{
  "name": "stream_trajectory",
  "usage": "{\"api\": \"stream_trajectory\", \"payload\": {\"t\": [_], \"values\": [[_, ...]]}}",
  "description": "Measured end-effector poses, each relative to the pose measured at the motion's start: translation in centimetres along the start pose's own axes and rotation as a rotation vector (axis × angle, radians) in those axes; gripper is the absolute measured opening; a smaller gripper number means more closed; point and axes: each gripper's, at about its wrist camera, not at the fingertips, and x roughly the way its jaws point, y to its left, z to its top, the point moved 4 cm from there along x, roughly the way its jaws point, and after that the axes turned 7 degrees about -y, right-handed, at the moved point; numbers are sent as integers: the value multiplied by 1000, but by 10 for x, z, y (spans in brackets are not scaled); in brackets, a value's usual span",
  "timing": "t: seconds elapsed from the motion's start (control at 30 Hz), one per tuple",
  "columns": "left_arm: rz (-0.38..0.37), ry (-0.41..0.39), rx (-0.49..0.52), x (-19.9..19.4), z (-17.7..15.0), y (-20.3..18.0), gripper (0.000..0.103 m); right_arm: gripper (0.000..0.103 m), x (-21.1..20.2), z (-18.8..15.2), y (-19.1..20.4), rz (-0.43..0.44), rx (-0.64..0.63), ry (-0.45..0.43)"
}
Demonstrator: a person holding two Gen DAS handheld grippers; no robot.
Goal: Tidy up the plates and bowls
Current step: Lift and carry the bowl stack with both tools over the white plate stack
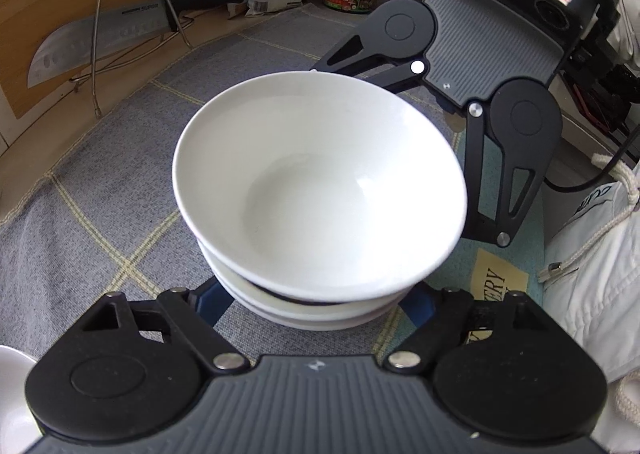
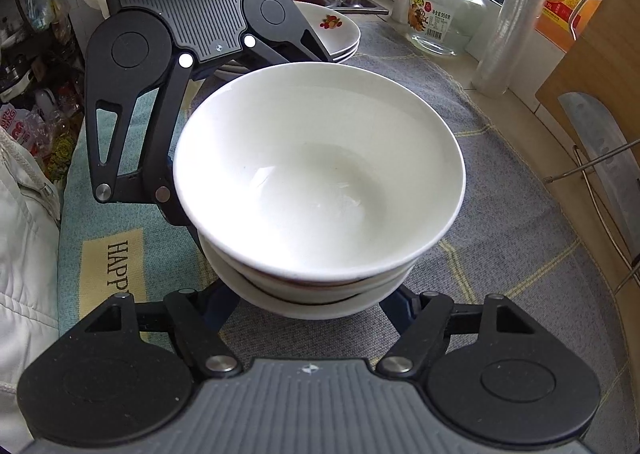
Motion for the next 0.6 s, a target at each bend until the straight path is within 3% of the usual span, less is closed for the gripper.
{"api": "stream_trajectory", "payload": {"t": [0.6], "values": [[-3, 5, 57, 0, 2, -3, 84, 79, 3, 6, -2, 3, 12, 27]]}}
